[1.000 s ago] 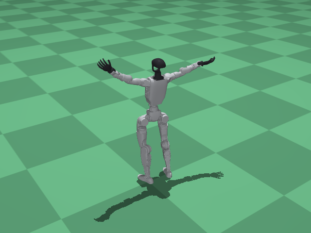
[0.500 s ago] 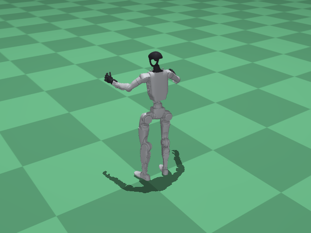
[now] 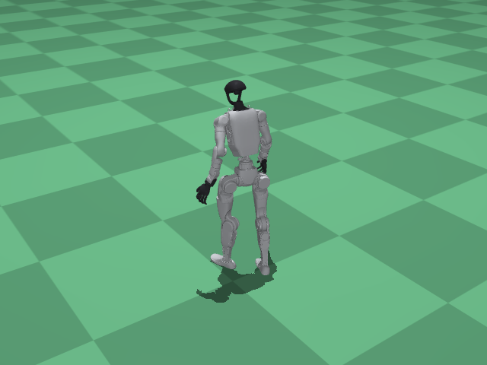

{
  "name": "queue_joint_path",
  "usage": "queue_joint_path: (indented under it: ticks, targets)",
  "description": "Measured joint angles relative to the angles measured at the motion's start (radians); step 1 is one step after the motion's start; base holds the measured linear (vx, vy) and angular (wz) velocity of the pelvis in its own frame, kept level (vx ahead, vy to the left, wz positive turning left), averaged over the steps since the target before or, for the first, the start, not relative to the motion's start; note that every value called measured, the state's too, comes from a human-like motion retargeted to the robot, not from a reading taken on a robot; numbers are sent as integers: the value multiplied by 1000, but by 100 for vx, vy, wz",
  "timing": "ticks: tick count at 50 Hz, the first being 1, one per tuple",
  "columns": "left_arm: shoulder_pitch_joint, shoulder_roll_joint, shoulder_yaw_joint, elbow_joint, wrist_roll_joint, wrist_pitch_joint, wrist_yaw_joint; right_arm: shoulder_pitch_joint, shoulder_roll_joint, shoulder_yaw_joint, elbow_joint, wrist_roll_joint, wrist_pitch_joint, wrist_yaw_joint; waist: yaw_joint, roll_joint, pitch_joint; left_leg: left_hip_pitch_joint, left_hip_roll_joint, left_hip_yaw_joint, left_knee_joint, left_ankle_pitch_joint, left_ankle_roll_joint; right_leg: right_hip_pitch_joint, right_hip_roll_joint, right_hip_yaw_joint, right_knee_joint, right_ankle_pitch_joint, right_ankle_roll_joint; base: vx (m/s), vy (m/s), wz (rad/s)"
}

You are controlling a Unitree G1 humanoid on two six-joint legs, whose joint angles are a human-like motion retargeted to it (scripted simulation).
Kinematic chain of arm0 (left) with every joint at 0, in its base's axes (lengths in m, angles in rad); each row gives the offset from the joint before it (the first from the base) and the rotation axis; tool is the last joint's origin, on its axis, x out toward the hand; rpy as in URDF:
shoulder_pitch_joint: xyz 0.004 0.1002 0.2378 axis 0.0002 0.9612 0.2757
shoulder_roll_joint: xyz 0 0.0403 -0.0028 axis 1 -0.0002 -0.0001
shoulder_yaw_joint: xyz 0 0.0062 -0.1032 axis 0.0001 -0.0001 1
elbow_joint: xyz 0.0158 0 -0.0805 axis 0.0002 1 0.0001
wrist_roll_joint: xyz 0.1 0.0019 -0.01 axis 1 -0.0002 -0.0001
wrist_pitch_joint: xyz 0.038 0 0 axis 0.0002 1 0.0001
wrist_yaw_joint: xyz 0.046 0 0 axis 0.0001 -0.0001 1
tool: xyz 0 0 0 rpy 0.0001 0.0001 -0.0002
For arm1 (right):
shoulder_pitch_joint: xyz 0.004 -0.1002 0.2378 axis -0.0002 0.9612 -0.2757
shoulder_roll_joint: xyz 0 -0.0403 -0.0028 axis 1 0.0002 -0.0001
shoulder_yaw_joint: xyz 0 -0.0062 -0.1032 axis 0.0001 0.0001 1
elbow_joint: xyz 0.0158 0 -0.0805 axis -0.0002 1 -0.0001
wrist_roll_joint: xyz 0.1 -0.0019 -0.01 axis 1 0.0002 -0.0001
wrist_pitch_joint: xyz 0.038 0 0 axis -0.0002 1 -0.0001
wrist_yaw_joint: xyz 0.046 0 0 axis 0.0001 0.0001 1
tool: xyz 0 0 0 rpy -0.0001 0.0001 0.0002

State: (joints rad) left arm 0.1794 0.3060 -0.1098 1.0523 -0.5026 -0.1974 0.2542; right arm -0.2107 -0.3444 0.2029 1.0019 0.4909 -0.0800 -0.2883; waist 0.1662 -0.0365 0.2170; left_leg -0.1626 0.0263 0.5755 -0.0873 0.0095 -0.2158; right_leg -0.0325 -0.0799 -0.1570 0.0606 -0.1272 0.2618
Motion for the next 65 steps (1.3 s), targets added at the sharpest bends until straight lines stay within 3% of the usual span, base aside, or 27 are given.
queue_joint_path:
  ticks: [5,10,16,20,25,30,37,44,53,65]
  targets:
    - [67,21,25,0,-30,25,-1,-39,-38,49,-137,48,14,-20,22,-40,-33,38,-34,-23,0,-42,8,28,-36,-13,31,-36,-10,23,18,23]
    - [36,48,69,-2,-95,30,20,-141,-101,136,-288,128,10,12,35,-65,-73,73,-36,-61,0,-72,11,21,-43,-29,143,-56,-82,21,12,33]
    - [-59,54,81,-53,-161,17,62,-338,-178,250,-472,261,7,117,11,-47,-115,127,-7,-123,0,-98,24,-71,-35,-23,443,2,-171,19,10,41]
    - [-108,58,51,-147,-177,0,54,-499,-212,305,-603,359,-3,173,-12,-34,-138,156,6,-154,0,-112,28,-155,-42,-12,626,30,-183,16,7,33]
    - [-128,76,22,-292,-154,-24,10,-716,-265,367,-796,434,-36,212,-29,-25,-161,183,11,-173,3,-126,24,-201,-73,-38,604,-5,-192,14,5,17]
    - [-108,92,29,-383,-104,-54,-11,-972,-355,452,-1002,403,-103,193,-32,-40,-178,193,-5,-183,20,-147,17,-181,-94,-71,308,19,-160,13,2,10]
    - [-36,82,71,-329,-41,-60,1,-1306,-437,568,-1246,458,-232,44,-31,-91,-179,226,-50,-199,38,-182,-11,-139,-88,-2,-39,213,0,15,-6,14]
    - [79,39,147,-166,-31,-33,34,-1462,-510,605,-1433,591,-371,10,-14,-93,-218,242,-30,-206,43,-203,-15,-121,-55,16,-66,221,0,18,-7,8]
    - [257,-7,211,-21,-69,-1,51,-1533,-639,644,-1547,684,-438,-4,11,-86,-292,255,17,-200,68,-238,-7,-96,-15,-9,-62,171,0,21,-9,-6]
    - [397,-18,232,45,-78,7,12,-1699,-859,933,-1614,970,-495,139,15,-83,-415,281,69,-185,95,-267,-8,-65,33,-17,-49,113,0,21,-8,-3]
